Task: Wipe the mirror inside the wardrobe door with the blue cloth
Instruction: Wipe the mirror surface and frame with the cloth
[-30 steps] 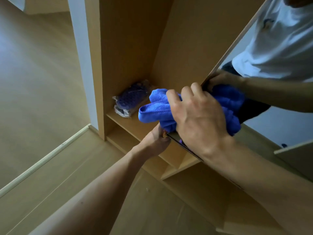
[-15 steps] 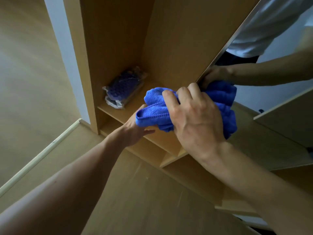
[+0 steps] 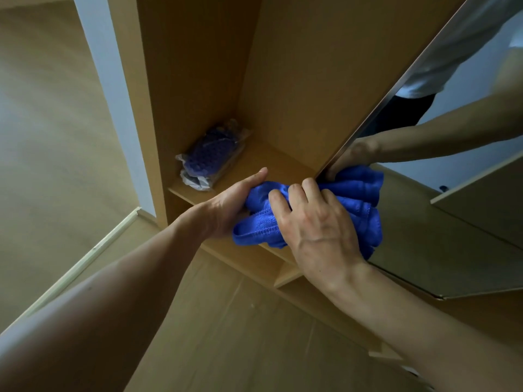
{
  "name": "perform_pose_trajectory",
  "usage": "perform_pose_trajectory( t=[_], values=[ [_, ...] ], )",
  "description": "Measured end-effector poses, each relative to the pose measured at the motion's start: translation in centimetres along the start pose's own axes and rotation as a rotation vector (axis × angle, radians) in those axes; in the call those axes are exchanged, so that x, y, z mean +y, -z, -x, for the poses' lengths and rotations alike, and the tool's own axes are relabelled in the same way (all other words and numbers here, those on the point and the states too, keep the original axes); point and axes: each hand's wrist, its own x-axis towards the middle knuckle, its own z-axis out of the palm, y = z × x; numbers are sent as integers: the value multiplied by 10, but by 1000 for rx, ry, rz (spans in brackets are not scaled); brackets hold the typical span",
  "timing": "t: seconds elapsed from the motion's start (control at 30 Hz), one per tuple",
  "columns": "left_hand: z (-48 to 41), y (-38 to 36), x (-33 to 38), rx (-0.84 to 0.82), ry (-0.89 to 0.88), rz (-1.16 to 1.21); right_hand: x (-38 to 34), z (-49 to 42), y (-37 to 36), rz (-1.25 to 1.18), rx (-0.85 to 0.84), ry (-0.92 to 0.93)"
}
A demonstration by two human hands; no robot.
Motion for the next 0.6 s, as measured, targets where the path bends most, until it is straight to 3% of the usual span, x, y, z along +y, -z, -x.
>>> perform_pose_trajectory(
  t=[0.13, 0.6],
  values=[
    [1, -6, 4, 16, -10, -51, -1, 0, -6, 26, 15, 36],
    [-14, -19, 14, 203, -93, -612, -17, -3, -32, 100, -21, 175]
  ],
)
